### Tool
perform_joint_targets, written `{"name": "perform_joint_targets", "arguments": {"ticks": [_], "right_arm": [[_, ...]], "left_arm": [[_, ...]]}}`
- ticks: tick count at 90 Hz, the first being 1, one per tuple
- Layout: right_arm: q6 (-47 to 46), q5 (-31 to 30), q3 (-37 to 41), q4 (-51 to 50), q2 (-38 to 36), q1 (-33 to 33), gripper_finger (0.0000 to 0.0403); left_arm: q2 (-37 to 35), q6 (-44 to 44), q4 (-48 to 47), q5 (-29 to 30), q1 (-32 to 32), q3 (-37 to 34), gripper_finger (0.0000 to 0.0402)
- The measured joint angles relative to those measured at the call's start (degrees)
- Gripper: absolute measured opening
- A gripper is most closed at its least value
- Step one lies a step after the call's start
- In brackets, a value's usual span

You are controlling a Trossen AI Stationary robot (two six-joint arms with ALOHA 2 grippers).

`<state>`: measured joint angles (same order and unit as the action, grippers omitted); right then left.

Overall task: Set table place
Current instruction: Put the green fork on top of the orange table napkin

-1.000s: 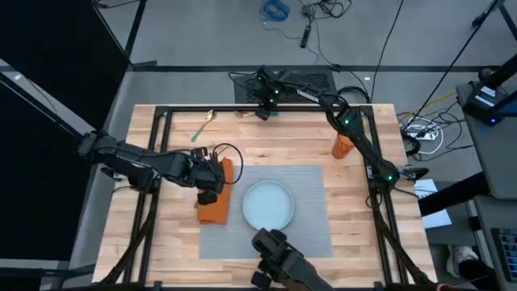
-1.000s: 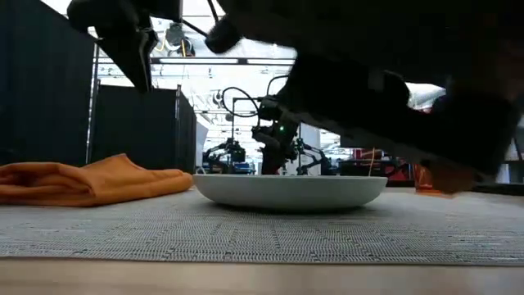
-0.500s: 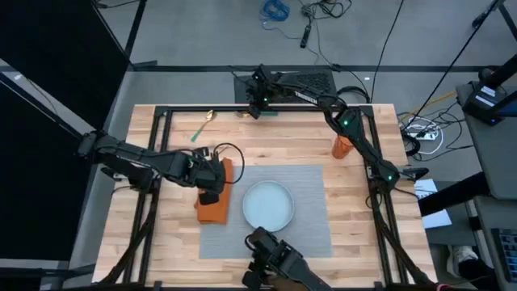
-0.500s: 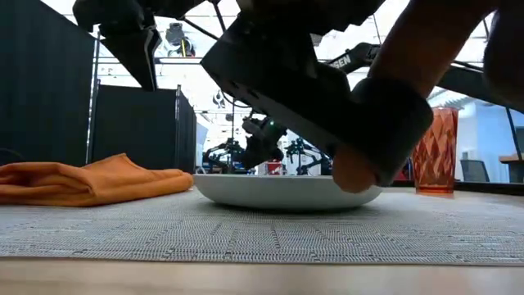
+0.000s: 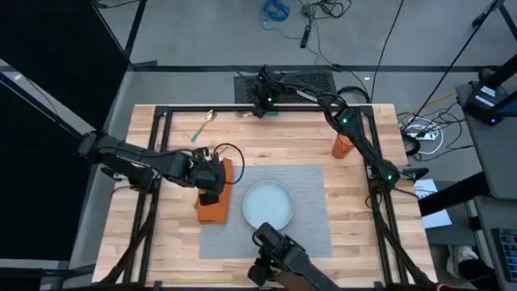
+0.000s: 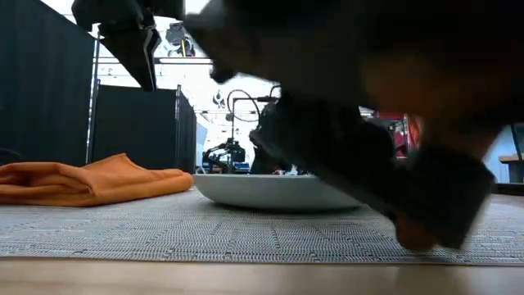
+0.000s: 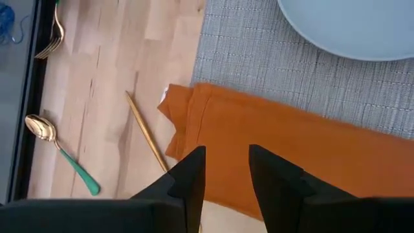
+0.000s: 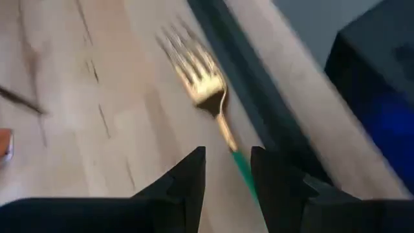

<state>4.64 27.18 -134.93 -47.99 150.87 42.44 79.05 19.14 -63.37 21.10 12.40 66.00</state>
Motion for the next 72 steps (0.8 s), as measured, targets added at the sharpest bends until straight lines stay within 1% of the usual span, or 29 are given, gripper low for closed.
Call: {"name": "perform_joint_targets", "arguments": {"ticks": [11,38,54,72], "right_arm": [[0.53,-2.08,0.0,-0.01,0.04,-0.27,0.0108],[2.38,-3.47,-0.02,-1.94,0.04,-0.24,0.01],[3.33,-7.26,-0.2,-4.13,0.0,-0.67,0.0098],[4.84,-11.84,-0.28,-5.19,-0.11,-1.9,0.0081]], "left_arm": [[0.0,-0.02,0.07,0.02,0.0,0.0,0.0105],[0.0,-0.72,2.02,0.02,-0.02,0.0,0.0105],[0.0,-1.57,3.39,-0.02,-0.02,0.0,0.0105],[0.0,-1.62,3.44,-0.07,-0.02,0.0,0.0105]]}}
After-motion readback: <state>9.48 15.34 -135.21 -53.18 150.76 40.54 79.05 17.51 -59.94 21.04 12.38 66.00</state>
